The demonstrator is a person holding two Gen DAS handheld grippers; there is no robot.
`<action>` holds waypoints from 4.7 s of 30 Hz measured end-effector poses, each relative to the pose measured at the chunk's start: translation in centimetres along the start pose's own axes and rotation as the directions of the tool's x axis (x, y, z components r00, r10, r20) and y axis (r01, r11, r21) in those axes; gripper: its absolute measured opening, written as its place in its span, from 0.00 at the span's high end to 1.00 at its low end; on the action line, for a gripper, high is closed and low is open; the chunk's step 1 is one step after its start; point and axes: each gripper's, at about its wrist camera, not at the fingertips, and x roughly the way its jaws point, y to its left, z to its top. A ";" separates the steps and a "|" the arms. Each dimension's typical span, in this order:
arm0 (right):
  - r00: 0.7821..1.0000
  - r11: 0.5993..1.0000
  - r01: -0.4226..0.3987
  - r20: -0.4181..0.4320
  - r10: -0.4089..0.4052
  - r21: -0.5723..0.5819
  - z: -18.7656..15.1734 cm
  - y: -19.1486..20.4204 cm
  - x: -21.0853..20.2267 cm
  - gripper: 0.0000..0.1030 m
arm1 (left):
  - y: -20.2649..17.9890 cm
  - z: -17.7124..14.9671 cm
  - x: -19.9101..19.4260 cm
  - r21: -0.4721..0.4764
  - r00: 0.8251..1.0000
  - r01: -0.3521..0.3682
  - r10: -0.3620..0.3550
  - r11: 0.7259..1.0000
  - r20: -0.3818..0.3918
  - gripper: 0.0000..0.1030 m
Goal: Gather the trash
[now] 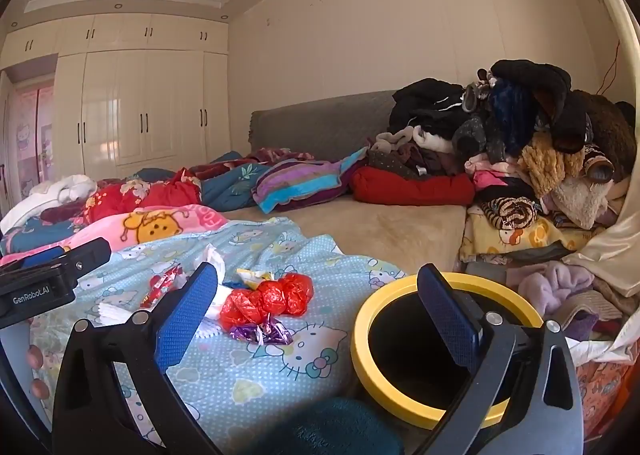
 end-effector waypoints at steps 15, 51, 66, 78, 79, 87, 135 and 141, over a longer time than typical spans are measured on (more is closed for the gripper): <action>1.000 1.000 0.024 0.020 -0.024 0.008 0.4 -0.1 -0.2 0.06 | -0.9 0.9 -0.9 0.008 1.000 0.026 -0.026 1.000 0.010 0.10; 0.999 0.999 0.033 0.012 -0.033 0.002 0.0 -0.2 0.0 0.06 | -0.4 0.3 -0.9 0.004 0.999 0.031 -0.031 1.000 0.022 0.10; 0.999 1.000 0.016 -0.027 -0.016 -0.007 -1.0 0.4 0.9 0.06 | -0.1 0.1 -0.9 -0.006 0.999 0.035 -0.035 0.999 0.015 0.10; 0.983 0.990 -0.137 -0.129 0.130 -0.045 0.0 3.6 4.3 0.06 | 4.8 -0.7 0.7 -0.108 1.000 -0.024 0.024 0.994 -0.004 0.10; 0.982 0.989 -0.143 -0.134 0.136 -0.043 0.1 3.9 4.6 0.06 | 5.1 -0.8 0.8 -0.113 0.999 -0.033 0.032 0.993 -0.006 0.10; 0.969 0.981 -0.194 -0.160 0.187 -0.026 1.7 5.3 7.1 0.06 | 8.5 -0.5 2.2 -0.152 0.998 -0.064 0.061 0.986 -0.028 0.10; 0.770 0.959 -0.062 -0.598 0.223 0.278 -2.8 1.9 26.0 0.63 | 4.9 -6.3 14.1 -0.109 0.923 0.087 -0.121 0.990 -0.365 0.90; 0.825 0.951 -0.099 -0.510 0.244 0.294 -0.9 0.9 23.6 0.63 | 4.9 -5.4 12.5 -0.132 0.933 0.101 -0.140 0.986 -0.332 0.97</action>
